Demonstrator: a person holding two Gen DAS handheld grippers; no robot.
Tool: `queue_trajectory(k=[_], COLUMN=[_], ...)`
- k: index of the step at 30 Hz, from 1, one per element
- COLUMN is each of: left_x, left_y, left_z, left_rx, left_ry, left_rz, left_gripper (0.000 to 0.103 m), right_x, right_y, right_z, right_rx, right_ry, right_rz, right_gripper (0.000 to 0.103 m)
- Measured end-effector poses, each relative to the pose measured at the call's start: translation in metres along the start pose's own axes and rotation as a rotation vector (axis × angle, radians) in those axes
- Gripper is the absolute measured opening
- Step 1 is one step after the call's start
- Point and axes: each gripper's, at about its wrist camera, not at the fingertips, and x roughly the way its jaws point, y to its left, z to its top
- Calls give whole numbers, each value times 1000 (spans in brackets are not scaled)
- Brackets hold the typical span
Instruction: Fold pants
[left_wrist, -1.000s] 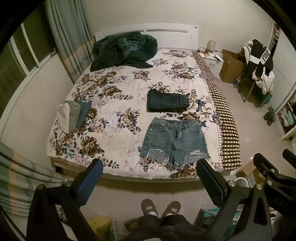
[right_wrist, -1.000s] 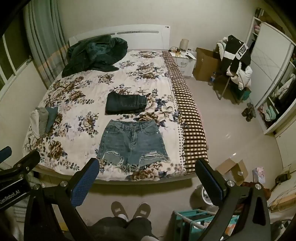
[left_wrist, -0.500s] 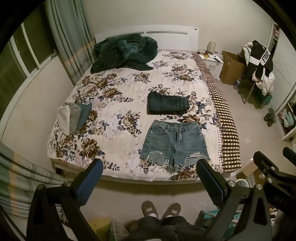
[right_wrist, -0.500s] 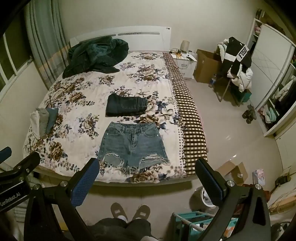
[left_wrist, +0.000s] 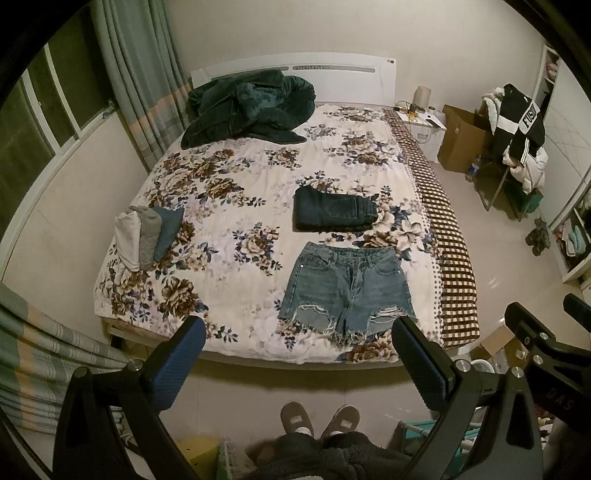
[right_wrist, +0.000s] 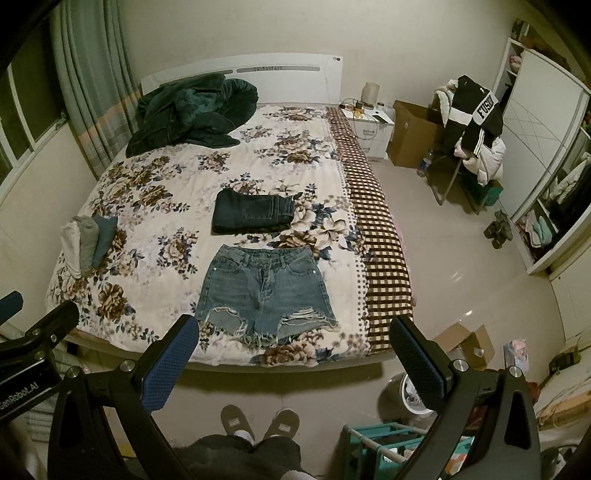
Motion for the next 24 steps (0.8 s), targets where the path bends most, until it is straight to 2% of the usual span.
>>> queue_trajectory(k=[24], left_x=[-1], left_y=[0], left_z=[0], left_rx=[1], left_ry=[-8], left_rz=[-3], left_gripper=[103], right_x=[-13], right_y=[1], right_z=[8], right_rx=[-1], right_ry=[-6], right_rz=[4], right_gripper=[103])
